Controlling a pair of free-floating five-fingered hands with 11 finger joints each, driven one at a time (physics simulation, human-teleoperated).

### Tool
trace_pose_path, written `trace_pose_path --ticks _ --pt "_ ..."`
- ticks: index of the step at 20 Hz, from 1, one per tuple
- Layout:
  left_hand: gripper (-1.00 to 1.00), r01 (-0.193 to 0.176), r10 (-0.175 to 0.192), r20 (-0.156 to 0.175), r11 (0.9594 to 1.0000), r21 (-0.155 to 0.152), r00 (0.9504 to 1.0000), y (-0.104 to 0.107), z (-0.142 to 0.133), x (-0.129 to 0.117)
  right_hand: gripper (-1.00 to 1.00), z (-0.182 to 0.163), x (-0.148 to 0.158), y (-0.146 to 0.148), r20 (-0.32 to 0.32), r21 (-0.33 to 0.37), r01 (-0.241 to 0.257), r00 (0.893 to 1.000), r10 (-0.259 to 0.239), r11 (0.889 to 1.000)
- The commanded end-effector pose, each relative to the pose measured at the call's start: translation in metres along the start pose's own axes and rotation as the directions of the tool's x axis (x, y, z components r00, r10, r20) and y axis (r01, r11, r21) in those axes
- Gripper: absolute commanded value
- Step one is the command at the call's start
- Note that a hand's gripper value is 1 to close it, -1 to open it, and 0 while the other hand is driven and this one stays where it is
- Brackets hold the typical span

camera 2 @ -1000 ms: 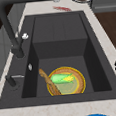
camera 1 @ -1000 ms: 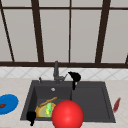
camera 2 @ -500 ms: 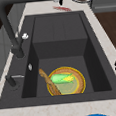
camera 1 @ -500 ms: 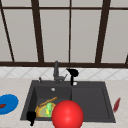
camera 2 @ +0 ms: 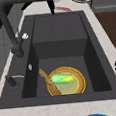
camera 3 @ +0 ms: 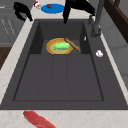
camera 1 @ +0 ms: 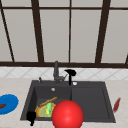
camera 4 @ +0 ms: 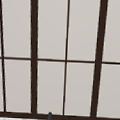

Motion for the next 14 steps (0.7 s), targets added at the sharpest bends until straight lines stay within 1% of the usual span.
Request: trace_pose_path --ticks 1,6,10,14 --pt "0.00 0.000 0.000 0.000 1.0000 0.000 1.0000 0.000 0.000 0.000 -1.00 -0.028 -0.006 -0.001 0.008 0.061 0.007 1.000 -0.008 0.998" --pt "0.00 0.000 0.000 0.000 1.0000 0.000 1.0000 0.000 0.000 0.000 -1.00 -0.065 -0.013 -0.003 0.009 0.139 0.027 1.000 -0.028 0.990" --pt "0.00 0.000 0.000 0.000 1.0000 0.000 1.0000 0.000 0.000 0.000 -1.00 -0.094 -0.019 -0.005 0.008 0.187 0.036 0.999 -0.039 0.982" --pt "0.00 0.000 0.000 0.000 1.0000 0.000 1.0000 0.000 0.000 0.000 -1.00 -0.114 -0.023 0.001 0.000 0.257 0.050 0.999 -0.052 0.965"
